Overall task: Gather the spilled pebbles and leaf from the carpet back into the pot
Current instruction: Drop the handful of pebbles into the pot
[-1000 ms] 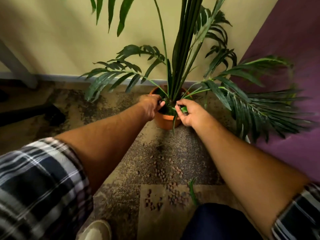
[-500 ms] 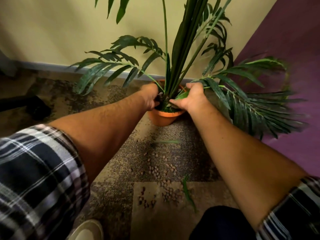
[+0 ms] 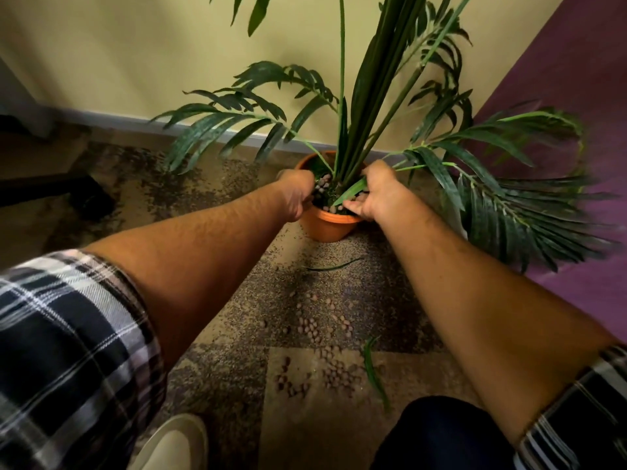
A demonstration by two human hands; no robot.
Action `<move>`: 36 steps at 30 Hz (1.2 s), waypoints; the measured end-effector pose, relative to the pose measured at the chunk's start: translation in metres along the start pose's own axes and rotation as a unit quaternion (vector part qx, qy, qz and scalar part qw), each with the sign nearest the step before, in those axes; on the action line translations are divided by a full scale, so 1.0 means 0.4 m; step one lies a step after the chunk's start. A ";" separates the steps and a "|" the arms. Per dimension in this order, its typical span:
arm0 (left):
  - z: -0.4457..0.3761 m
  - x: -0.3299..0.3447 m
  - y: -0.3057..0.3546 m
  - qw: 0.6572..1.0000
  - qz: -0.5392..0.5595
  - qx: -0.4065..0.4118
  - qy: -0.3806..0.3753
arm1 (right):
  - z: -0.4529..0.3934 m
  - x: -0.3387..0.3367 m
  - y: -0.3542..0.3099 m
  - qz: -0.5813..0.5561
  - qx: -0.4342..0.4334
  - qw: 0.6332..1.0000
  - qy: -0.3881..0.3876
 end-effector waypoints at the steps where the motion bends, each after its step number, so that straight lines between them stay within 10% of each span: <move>1: -0.003 0.002 -0.001 1.000 0.003 0.005 0.001 | 0.007 -0.004 0.001 0.003 -0.005 1.000 0.000; 9: -0.030 -0.003 -0.009 0.999 -0.027 0.033 0.031 | 0.032 -0.071 0.007 0.055 -0.146 0.978 0.138; 17: -0.024 0.003 -0.023 0.998 -0.036 0.031 0.034 | 0.051 -0.072 0.077 -0.139 -0.202 0.961 0.125; 36: -0.016 -0.028 -0.039 0.996 -0.059 0.065 0.036 | -0.025 -0.075 0.084 0.168 -0.310 0.909 0.222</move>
Point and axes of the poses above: each hand's wrist, its own z-axis away from the middle knuckle, its own x-axis out of the palm, y = z × x, the point moved 3 cm from there along -z, towards the middle knuckle, and after that the axes turned 1 degree about -x, right-handed, at the moved point
